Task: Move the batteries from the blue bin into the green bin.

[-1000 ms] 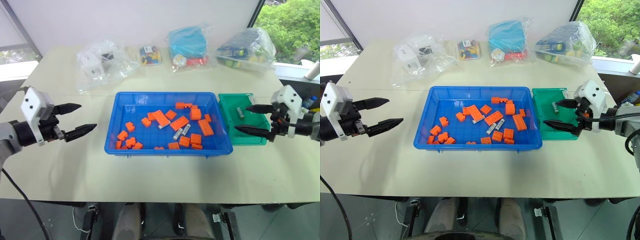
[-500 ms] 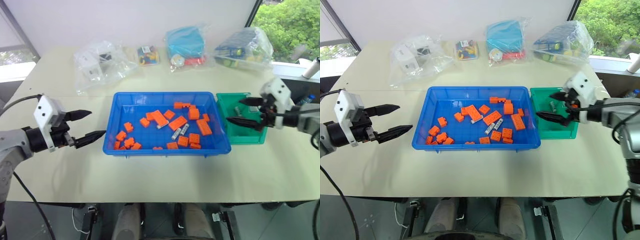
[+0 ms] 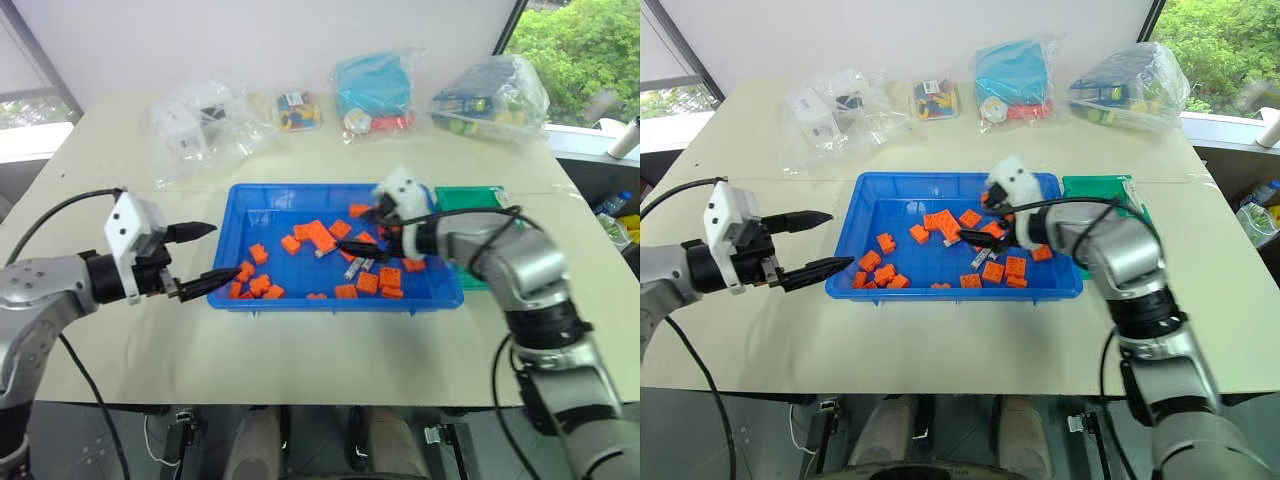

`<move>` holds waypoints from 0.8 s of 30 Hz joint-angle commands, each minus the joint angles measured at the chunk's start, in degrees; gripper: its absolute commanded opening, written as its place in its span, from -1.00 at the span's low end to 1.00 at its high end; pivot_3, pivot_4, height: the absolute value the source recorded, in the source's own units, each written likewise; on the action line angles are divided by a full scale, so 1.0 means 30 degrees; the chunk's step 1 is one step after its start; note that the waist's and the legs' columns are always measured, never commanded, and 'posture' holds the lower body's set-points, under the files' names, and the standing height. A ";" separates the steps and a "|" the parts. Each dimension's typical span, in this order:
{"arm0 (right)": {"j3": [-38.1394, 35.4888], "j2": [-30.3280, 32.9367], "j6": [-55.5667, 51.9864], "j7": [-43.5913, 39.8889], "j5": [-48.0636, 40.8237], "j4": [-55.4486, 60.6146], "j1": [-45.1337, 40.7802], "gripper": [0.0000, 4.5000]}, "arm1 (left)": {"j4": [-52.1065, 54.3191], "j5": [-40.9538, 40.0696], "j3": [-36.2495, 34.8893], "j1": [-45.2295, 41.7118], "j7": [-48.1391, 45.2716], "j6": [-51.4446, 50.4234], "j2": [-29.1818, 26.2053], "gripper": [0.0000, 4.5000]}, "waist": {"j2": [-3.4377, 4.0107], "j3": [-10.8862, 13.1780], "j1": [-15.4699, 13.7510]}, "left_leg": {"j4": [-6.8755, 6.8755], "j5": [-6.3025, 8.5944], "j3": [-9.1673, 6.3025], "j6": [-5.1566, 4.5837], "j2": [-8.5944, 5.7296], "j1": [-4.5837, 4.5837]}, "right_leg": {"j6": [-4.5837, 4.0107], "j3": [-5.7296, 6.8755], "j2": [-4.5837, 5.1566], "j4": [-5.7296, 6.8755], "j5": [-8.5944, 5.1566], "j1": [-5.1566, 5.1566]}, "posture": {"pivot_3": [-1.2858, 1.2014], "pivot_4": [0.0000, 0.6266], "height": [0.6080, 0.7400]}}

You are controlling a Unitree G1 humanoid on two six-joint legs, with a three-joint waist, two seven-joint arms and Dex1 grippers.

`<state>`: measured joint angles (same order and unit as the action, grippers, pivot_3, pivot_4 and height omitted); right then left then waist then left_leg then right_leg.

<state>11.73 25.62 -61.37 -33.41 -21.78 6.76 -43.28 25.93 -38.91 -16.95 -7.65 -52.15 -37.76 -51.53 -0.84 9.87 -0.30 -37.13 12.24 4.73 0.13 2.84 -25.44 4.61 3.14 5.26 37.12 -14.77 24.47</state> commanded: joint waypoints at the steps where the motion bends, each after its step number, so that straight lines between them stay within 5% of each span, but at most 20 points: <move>1: 0.0837 -0.1488 0.0079 0.1153 0.0927 -0.1256 -0.1035 0.97 | 0.0508 -0.0071 0.0288 -0.0482 0.0176 0.0125 0.0090 1.00 | -0.0001 -0.0001 0.0034 | 0.0001 0.0000 -0.0001 0.0000 0.0001 0.0000 | 0.0000 0.0002 -0.0005 0.0000 0.0000 0.0000 | 0.03 -0.52 0.94; 12: 0.2163 -0.3743 0.2457 0.1515 0.3197 -0.5734 -0.1943 0.97 | 0.0405 -0.0057 0.0425 -0.0819 0.0554 0.0089 0.0091 1.00 | 0.0000 0.0000 0.0289 | 0.0011 0.0000 -0.0016 0.0001 0.0007 -0.0003 | 0.0022 0.0001 -0.0040 0.0003 0.0012 -0.0001 | 0.03 -0.52 0.94; 15: 0.2207 -0.3951 0.3132 0.1357 0.3609 -0.6269 -0.1869 0.62 | 0.0493 -0.0048 0.0421 -0.0712 0.0649 0.0130 0.0141 1.00 | 0.0000 0.0000 0.0400 | 0.0020 0.0000 -0.0018 0.0001 0.0011 0.0000 | 0.0026 0.0001 -0.0047 0.0004 0.0015 0.0000 | 0.03 -0.52 0.94; 20: 0.2050 -0.4245 0.3488 0.1122 0.3931 -0.6413 -0.1937 -0.47 | 0.0468 -0.0048 0.0454 -0.0746 0.0772 0.0188 0.0211 1.00 | 0.0000 0.0000 0.0428 | 0.0024 0.0000 -0.0020 0.0002 0.0023 0.0007 | 0.0028 0.0001 -0.0061 0.0013 0.0016 0.0000 | 0.03 -0.52 0.94; 24: 0.2280 -0.4945 0.4614 0.0953 0.4392 -0.6610 -0.2347 -0.48 | 0.0372 0.0000 0.0623 -0.0856 0.0815 0.0261 0.0286 1.00 | 0.0001 0.0001 0.0438 | 0.0028 0.0000 -0.0020 0.0002 0.0025 0.0007 | 0.0028 0.0000 -0.0062 0.0012 0.0015 0.0003 | 0.03 -0.52 0.94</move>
<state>18.22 11.71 -49.64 -29.95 -9.08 -13.82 -48.24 25.99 -38.89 -14.67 -9.35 -49.84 -37.91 -50.92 -0.84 9.87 1.01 -37.05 12.23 4.67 0.14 2.92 -25.42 4.69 3.14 5.07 37.16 -14.73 24.48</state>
